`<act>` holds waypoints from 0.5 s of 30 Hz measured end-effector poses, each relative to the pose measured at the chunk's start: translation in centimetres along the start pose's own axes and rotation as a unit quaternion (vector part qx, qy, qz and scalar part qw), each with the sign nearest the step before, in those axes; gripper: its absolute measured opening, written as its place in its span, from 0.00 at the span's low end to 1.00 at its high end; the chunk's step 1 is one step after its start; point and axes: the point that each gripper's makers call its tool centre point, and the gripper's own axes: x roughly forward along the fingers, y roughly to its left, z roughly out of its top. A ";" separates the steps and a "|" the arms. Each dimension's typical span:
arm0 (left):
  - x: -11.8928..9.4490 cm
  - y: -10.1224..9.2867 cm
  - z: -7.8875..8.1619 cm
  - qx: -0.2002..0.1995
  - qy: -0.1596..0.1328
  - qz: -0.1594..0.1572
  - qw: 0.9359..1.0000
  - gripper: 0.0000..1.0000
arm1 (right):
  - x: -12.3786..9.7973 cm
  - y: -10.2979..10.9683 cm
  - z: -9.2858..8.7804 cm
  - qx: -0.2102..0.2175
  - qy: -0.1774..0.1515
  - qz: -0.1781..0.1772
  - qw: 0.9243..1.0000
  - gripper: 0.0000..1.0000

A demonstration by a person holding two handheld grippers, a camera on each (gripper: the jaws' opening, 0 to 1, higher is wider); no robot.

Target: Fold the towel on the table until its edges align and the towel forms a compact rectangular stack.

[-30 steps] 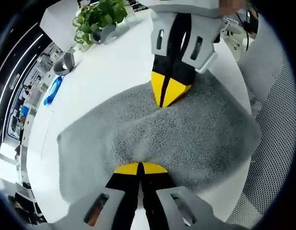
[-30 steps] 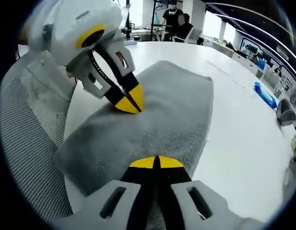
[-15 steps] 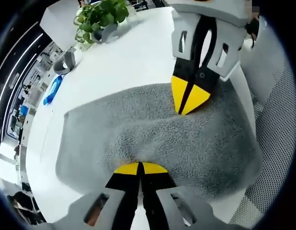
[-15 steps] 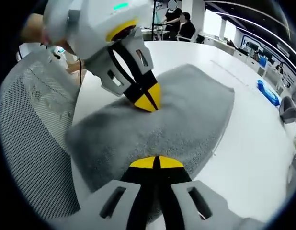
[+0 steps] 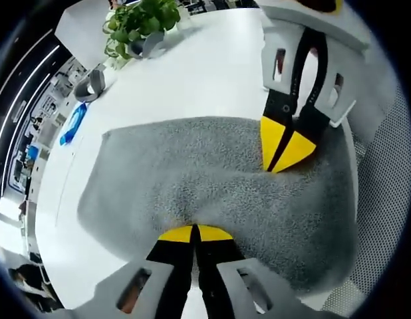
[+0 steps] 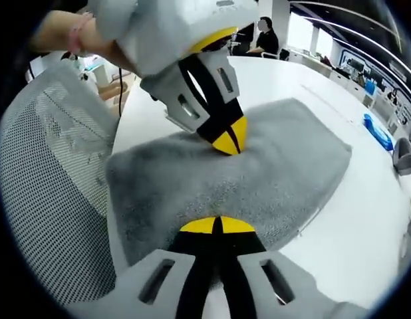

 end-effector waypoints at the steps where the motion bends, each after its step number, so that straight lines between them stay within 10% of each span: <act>1: 0.0 0.0 0.0 -0.001 0.000 0.000 1.000 0.01 | 0.0 0.0 0.0 -0.001 0.001 0.001 1.000 0.00; 15: 0.2 0.6 0.0 -0.016 -0.005 -0.003 1.000 0.01 | 0.3 1.3 0.4 -0.019 0.000 0.003 1.000 0.00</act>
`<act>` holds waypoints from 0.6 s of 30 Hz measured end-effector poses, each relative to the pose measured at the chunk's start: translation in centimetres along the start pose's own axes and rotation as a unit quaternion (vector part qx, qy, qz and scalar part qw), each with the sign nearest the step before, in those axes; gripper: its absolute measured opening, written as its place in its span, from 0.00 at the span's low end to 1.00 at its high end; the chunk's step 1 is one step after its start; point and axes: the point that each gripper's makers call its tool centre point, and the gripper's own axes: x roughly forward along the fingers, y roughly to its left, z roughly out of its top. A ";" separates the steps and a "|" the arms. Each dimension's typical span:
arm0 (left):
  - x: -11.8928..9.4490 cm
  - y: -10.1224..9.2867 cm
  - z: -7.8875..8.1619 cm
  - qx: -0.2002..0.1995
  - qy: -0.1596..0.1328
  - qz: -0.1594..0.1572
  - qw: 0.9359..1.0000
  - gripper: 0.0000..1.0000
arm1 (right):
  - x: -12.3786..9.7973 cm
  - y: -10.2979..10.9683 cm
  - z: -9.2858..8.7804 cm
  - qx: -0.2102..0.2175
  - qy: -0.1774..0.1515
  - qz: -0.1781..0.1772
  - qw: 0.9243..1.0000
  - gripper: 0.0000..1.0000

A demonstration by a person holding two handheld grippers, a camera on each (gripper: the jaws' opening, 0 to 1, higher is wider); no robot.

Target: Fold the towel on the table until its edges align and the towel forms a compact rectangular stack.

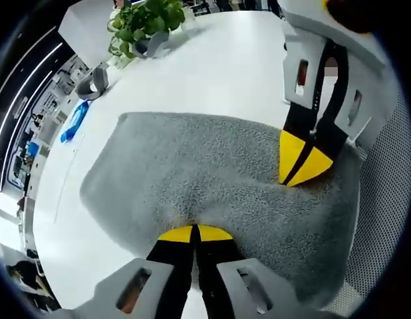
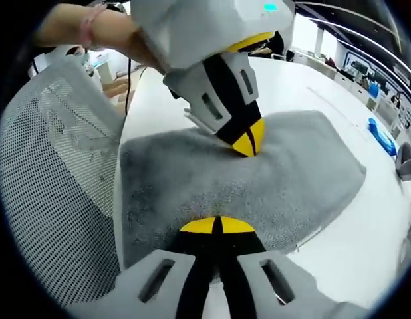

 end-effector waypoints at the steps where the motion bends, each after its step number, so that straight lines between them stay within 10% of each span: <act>1: 0.0 0.0 0.0 0.001 0.000 0.001 1.000 0.01 | 0.0 0.1 0.0 -0.008 -0.002 -0.005 1.000 0.00; 7: 0.0 -0.1 0.0 0.000 -0.004 0.008 1.000 0.01 | -0.2 -0.1 -0.1 -0.015 -0.022 -0.017 1.000 0.00; 11: 0.0 -0.1 0.0 0.000 -0.004 0.004 1.000 0.01 | -0.3 0.2 0.1 -0.103 -0.016 -0.018 0.994 0.00; 18: 0.0 -0.1 0.0 -0.003 -0.003 -0.001 1.000 0.01 | -1.7 2.2 -1.3 -0.134 -0.004 0.034 0.990 0.00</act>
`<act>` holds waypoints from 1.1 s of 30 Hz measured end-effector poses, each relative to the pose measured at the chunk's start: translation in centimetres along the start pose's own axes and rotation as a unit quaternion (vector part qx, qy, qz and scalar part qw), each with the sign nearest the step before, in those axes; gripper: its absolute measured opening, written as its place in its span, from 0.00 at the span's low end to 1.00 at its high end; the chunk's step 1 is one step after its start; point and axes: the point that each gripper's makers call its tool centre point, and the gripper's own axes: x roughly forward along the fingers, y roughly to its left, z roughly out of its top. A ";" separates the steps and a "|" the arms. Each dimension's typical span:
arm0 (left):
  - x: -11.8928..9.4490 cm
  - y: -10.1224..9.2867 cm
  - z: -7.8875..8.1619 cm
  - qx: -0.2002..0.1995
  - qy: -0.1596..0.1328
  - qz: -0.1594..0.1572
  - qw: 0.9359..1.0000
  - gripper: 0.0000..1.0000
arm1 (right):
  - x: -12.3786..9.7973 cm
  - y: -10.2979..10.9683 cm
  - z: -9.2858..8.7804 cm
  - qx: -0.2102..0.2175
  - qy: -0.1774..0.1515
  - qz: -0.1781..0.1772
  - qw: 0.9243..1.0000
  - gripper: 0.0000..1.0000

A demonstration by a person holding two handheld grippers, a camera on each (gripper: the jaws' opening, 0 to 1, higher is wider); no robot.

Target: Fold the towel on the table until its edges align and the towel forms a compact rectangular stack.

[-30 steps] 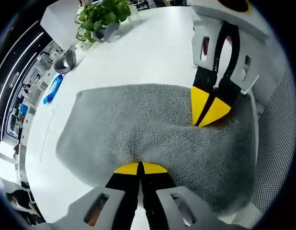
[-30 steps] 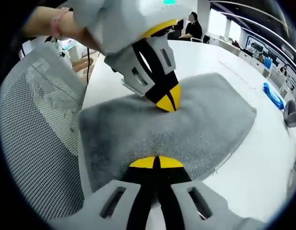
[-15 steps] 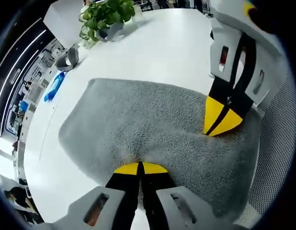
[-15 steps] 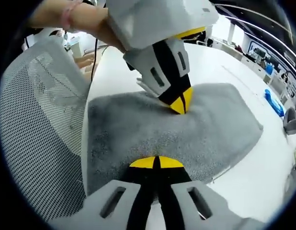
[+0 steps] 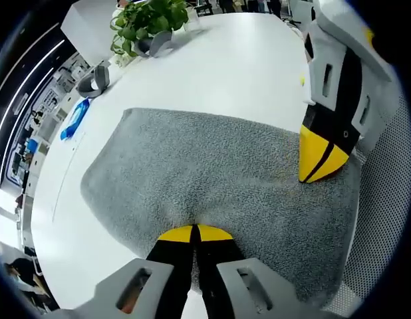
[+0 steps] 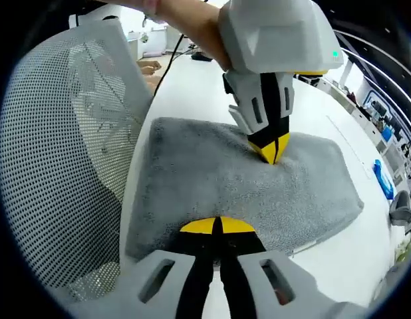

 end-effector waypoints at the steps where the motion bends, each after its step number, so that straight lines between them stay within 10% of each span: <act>1: 0.0 0.0 0.0 0.000 -0.001 0.001 1.000 0.01 | -0.3 0.4 -0.2 -0.005 0.001 0.002 1.000 0.00; 8: 0.0 0.0 0.0 -0.002 -0.003 0.003 1.000 0.01 | -2.1 3.9 -1.7 -0.027 -0.003 0.030 0.999 0.00; 33: -0.1 0.0 0.0 -0.009 -0.039 0.009 0.999 0.01 | -3.2 5.5 -2.3 -0.053 0.010 0.059 0.997 0.07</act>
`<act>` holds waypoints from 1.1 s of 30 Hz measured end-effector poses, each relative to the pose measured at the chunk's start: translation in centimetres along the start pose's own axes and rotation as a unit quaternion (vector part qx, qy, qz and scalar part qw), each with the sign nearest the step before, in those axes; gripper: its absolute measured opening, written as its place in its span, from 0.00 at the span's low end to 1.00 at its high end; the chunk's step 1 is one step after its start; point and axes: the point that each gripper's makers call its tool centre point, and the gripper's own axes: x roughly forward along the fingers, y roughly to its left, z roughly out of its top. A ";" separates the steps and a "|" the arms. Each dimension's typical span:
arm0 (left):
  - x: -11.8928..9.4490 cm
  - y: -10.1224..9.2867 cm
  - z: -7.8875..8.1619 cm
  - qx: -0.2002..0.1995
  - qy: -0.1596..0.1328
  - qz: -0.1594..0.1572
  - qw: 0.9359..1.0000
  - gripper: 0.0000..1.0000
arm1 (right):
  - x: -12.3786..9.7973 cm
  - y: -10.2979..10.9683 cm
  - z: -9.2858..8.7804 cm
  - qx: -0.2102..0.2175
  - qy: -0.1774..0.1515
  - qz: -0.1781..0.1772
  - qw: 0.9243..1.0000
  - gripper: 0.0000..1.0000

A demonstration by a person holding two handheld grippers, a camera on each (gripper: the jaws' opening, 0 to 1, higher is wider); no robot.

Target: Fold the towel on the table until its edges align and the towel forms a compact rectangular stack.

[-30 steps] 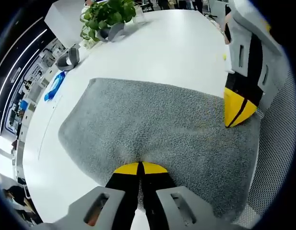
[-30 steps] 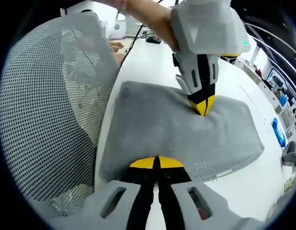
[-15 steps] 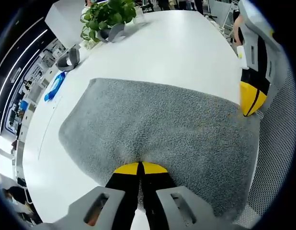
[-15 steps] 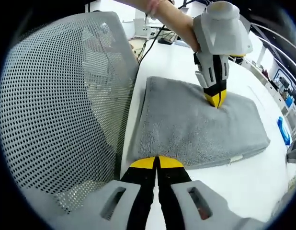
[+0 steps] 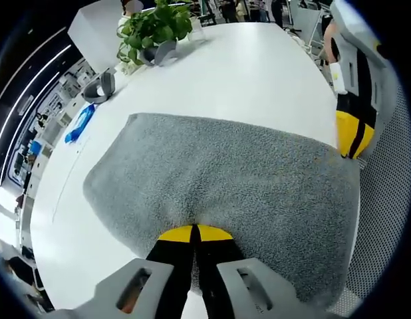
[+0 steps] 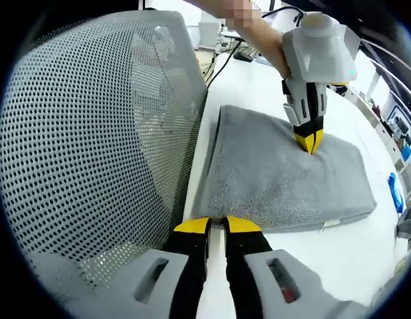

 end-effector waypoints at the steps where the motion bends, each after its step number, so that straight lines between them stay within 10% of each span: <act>1: 0.0 0.0 0.0 0.000 -0.002 0.001 1.000 0.01 | 0.0 0.0 0.0 -0.009 0.004 0.000 1.000 0.07; 14: -0.2 -0.3 0.1 0.038 -0.007 0.018 0.999 0.01 | 0.8 -0.1 -0.3 -0.055 0.031 -0.020 0.998 0.08; 18: -1.4 -1.1 0.9 -0.019 -0.066 0.031 0.997 0.01 | 0.6 -0.5 -0.1 0.073 -0.002 -0.007 0.997 0.06; 20: -3.0 -3.1 3.4 -0.074 -0.155 -0.025 0.985 0.01 | 0.4 -0.5 -0.2 0.125 -0.016 -0.001 0.992 0.04; 22: -5.0 -6.4 5.3 -0.040 -0.213 -0.096 0.971 0.06 | 0.1 -0.9 -0.3 0.169 -0.025 -0.001 0.985 0.00; 27: -6.6 -12.7 5.4 0.108 -0.179 -0.173 0.962 0.17 | -0.1 -1.1 -0.1 0.229 -0.027 0.024 0.973 0.00; 33: -5.7 -15.3 6.9 0.074 -0.174 -0.202 0.961 0.23 | -1.0 -2.1 0.9 0.313 -0.043 0.033 0.948 0.00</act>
